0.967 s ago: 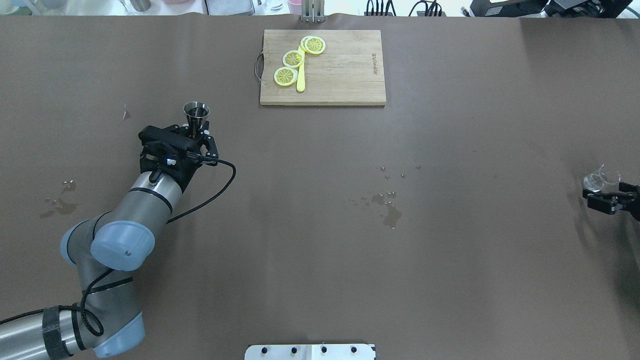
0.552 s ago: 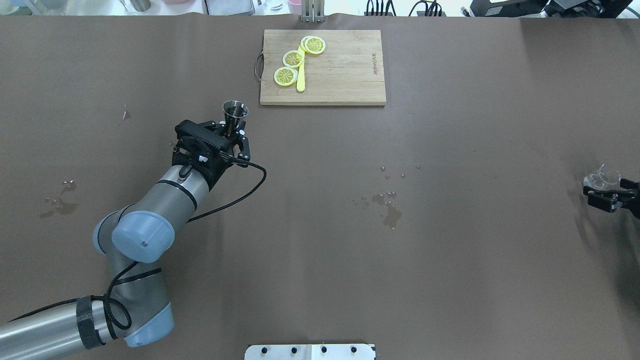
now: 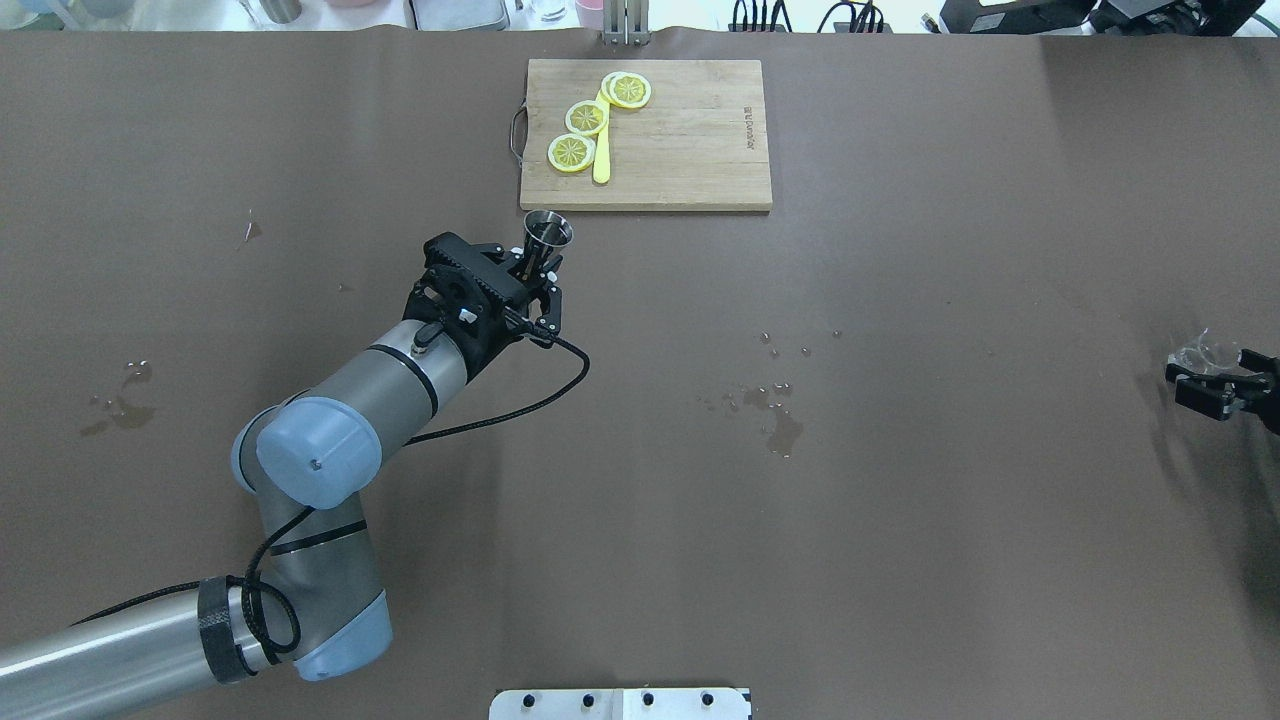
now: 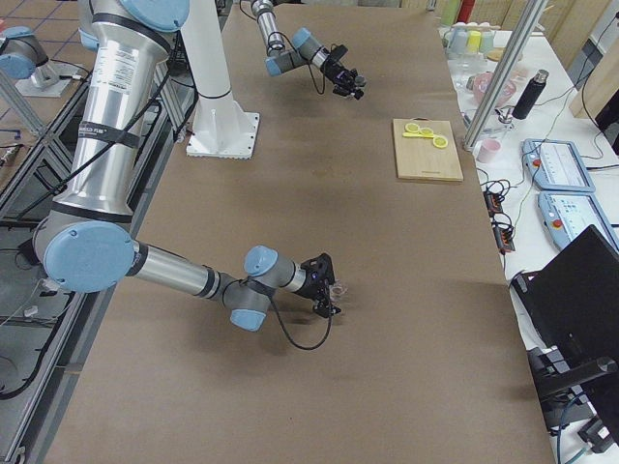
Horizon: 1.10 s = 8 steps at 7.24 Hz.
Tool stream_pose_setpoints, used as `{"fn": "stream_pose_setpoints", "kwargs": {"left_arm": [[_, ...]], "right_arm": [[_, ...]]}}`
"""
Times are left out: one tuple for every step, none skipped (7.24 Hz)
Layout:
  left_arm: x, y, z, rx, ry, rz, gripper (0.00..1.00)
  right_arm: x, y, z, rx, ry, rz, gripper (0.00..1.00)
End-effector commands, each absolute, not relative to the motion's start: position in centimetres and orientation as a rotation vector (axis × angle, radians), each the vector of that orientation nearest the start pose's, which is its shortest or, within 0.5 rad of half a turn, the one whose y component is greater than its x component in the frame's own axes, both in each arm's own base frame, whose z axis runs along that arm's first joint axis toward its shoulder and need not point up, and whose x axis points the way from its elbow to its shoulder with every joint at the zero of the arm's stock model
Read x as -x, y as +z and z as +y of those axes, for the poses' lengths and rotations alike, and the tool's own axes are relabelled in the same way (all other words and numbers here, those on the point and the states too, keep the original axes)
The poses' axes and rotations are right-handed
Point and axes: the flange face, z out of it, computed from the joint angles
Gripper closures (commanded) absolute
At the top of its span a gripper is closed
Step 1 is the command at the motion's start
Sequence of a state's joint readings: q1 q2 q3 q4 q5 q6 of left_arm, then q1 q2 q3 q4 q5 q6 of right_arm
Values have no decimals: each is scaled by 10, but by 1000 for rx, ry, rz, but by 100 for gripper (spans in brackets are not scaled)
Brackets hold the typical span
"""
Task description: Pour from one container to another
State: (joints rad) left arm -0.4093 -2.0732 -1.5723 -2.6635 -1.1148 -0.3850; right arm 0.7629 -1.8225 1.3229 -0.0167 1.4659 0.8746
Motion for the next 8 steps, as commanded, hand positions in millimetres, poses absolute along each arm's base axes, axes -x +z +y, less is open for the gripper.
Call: {"fn": "stream_pose_setpoints", "kwargs": {"left_arm": [[-520,230,-424,-1400,401,851,100],[-533,230,-428,-1404,428,882,100],[-548,226,-434,-1427,457,937,100],[-555,222,-438,-1443,472,984,100],[-561,215,-437,-1461,485,1033,100],[-566,211,-435,-1475,508,1082,100],[-573,210,-438,-1487,526,1111,100],[-579,206,-441,-1525,573,1128,100]], "right_arm": [[175,721,-367,-793,127,-718,1],[177,722,-366,-796,128,-714,5],[181,721,-366,-799,140,-719,7],[184,718,-365,-801,142,-727,7],[184,717,-365,-802,141,-730,11],[184,717,-365,-802,142,-731,11],[182,717,-363,-813,142,-743,15],[179,720,-361,-811,141,-743,21]]}}
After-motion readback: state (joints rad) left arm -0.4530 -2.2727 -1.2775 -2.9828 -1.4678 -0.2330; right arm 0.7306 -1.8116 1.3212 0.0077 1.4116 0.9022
